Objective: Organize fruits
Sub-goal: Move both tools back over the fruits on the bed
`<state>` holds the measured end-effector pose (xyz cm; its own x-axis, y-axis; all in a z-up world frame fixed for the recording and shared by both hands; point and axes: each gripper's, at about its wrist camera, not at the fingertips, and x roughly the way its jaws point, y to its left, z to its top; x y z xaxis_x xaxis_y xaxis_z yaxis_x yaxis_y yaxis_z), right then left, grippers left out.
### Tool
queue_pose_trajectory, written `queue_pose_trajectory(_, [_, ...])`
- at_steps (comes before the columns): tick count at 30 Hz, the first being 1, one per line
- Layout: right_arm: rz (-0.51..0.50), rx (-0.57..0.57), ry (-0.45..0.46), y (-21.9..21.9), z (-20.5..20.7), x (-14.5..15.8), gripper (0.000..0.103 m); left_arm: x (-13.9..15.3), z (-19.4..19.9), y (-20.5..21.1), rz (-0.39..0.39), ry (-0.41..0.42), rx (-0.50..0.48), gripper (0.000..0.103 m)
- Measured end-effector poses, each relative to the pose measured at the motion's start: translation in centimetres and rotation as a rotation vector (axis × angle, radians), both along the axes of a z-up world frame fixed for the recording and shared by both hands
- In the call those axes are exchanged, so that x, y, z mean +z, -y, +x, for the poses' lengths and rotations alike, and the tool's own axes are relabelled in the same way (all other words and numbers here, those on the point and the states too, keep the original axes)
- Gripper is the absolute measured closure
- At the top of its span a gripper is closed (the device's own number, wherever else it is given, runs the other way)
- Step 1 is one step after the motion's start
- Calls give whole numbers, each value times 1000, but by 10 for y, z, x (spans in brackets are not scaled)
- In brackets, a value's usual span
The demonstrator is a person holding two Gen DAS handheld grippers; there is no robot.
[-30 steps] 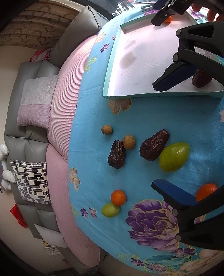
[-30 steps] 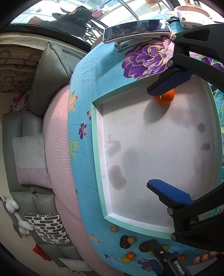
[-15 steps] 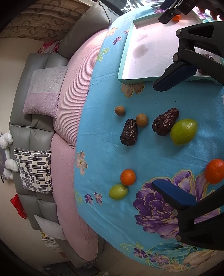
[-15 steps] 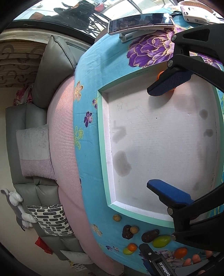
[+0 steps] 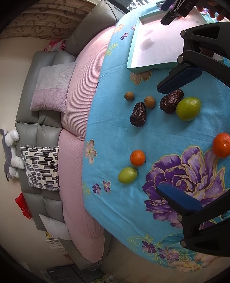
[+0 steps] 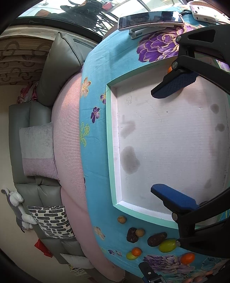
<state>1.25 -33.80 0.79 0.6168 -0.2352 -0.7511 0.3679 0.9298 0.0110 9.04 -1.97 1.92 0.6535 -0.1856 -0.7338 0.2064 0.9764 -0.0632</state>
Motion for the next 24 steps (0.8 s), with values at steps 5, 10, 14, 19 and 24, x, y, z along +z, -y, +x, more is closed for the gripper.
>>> queue_pose_trajectory(5, [2,8,-6,-8,5,-4,6,4,-1,-9,-55,16,2,0])
queue_pose_trajectory(10, [-23,4,0,-16,9,-4,6,8,1,-18,-84,9,-2,0])
queue_pose_trajectory(14, [-7,-2,26,-19,10,0,6,5,5,-22,-95,-13,-15,0])
queue_pose_trajectory(19, [-12,3,43,-25,12,4,6,-2,9,-27,-120,-54,-18,0])
queue_pose_trajectory(24, [-19,35,9,-37,19,-2,6,-6,13,-35,-130,-72,0,0])
